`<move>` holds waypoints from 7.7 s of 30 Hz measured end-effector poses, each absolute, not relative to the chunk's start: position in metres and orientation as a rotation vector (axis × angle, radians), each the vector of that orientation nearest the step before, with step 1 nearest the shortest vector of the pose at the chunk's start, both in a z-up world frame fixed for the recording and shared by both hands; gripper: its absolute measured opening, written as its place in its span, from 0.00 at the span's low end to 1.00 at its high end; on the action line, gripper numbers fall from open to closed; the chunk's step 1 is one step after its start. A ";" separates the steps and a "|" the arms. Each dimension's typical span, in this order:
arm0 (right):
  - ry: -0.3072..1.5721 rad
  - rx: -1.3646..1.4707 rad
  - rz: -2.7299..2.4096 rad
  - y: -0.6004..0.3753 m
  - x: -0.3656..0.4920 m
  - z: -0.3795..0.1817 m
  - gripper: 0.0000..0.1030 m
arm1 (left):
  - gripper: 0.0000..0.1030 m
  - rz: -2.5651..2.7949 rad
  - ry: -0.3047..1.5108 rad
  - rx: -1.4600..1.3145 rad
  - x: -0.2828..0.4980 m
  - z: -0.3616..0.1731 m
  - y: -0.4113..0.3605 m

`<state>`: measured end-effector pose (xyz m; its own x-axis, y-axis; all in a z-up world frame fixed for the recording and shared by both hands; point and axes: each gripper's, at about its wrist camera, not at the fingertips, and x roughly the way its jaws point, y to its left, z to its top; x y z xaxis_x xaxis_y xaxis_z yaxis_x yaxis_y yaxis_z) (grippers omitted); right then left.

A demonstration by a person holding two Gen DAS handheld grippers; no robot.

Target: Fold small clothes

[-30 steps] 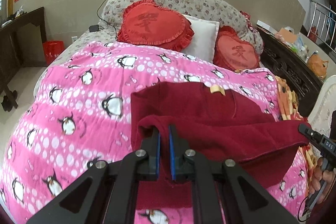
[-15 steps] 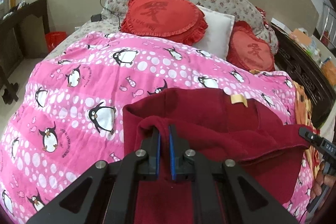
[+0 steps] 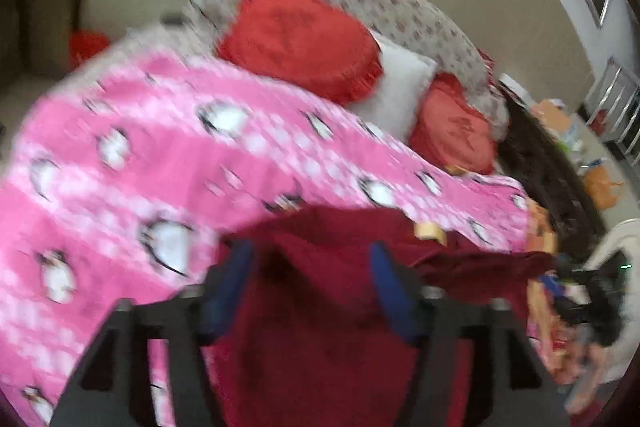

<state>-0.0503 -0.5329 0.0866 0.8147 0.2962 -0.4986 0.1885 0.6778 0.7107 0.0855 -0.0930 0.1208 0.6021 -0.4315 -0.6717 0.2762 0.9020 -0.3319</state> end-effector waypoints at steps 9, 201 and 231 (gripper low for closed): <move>0.655 0.582 0.103 -0.505 -0.074 0.113 0.27 | 0.79 -0.419 0.777 -0.116 0.076 0.128 -0.103; 1.083 0.153 0.155 -0.217 0.109 0.065 0.00 | 0.32 -0.616 0.971 -0.269 0.000 0.054 -0.066; 0.928 0.241 -0.067 -0.475 -0.018 0.117 0.00 | 0.41 -0.896 0.991 0.011 -0.088 0.105 -0.341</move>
